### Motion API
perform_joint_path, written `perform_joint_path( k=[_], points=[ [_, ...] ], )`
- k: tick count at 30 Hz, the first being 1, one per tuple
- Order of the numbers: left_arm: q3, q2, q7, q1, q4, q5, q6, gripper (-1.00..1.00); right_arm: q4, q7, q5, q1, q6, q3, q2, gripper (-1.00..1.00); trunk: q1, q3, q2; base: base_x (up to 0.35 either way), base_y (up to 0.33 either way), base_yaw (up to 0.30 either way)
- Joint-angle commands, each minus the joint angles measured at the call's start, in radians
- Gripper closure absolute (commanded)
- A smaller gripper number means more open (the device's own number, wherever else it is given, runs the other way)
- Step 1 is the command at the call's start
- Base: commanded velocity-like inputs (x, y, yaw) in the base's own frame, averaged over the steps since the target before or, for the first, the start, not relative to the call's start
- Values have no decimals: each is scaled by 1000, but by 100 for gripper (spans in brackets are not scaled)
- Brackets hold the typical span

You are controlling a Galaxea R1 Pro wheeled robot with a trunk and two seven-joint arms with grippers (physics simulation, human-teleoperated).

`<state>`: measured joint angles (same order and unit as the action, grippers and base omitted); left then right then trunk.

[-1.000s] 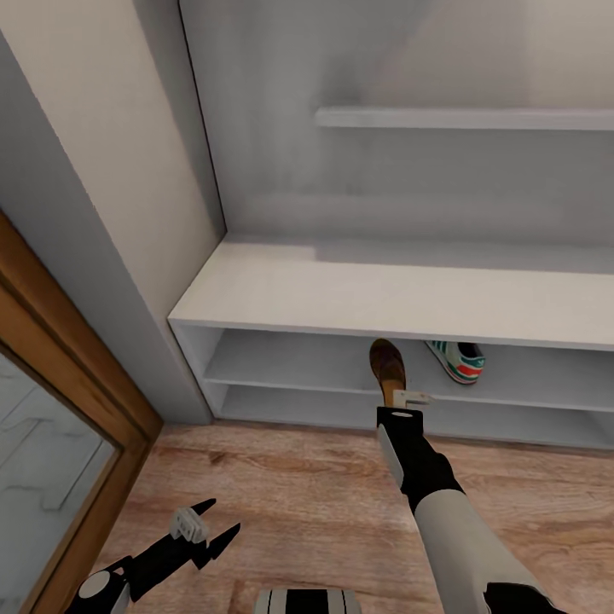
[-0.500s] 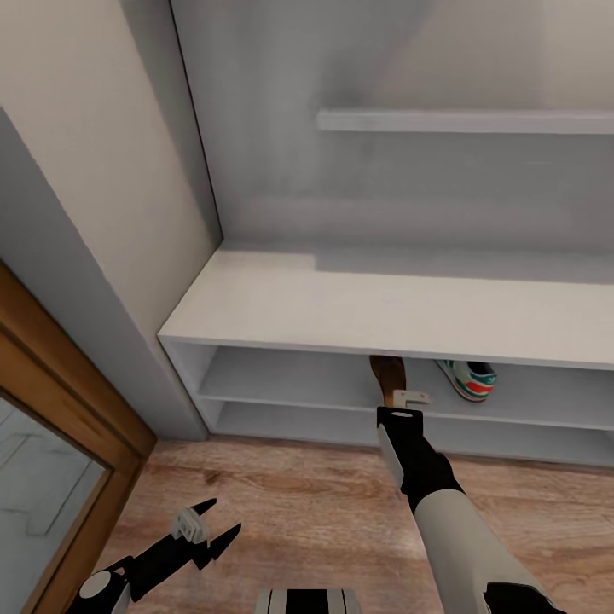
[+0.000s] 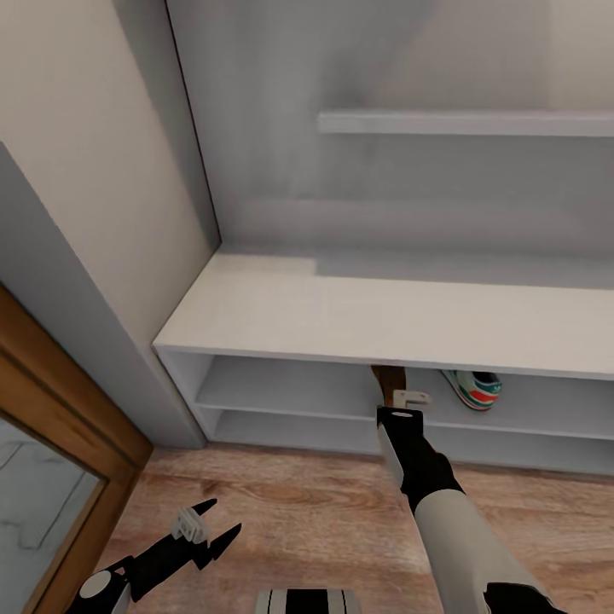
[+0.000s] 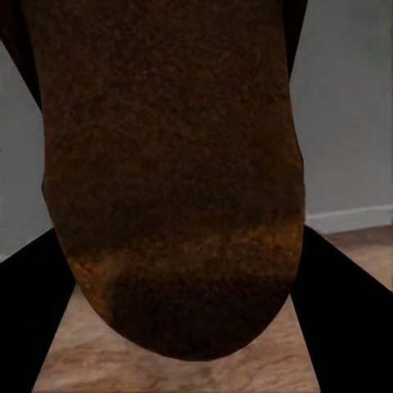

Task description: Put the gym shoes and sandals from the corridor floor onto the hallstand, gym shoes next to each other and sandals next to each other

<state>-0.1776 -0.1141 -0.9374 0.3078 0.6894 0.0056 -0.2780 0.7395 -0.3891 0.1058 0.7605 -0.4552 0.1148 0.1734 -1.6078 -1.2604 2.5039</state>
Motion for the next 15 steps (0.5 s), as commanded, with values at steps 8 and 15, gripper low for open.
perform_joint_path(
  k=[8,15],
  points=[
    [-2,1,-4,1,-1,1,-3,-100,1,3,11,0,-8,3,1,100,0,-1,0,195,0,0],
    [-2,1,-4,1,-1,1,-3,-100,1,3,11,0,-8,3,1,100,0,-1,0,31,0,0]
  ],
)
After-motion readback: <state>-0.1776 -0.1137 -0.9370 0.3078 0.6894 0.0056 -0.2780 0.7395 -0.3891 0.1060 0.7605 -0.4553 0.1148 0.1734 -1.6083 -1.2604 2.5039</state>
